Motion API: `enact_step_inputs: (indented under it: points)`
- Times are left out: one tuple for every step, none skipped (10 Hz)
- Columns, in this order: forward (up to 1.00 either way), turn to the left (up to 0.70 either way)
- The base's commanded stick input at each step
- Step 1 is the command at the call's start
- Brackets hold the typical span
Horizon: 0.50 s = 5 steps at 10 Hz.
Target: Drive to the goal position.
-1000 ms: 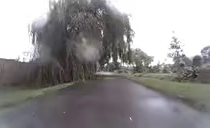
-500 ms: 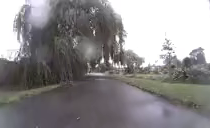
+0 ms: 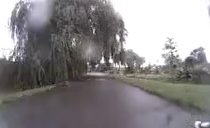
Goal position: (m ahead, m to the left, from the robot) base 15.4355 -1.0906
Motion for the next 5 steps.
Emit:
enact_step_inputs:
  points:
    - [0.85, 0.00]
    - [0.85, 0.00]
    - [0.85, 0.00]
    - [0.85, 0.00]
    - [0.85, 0.00]
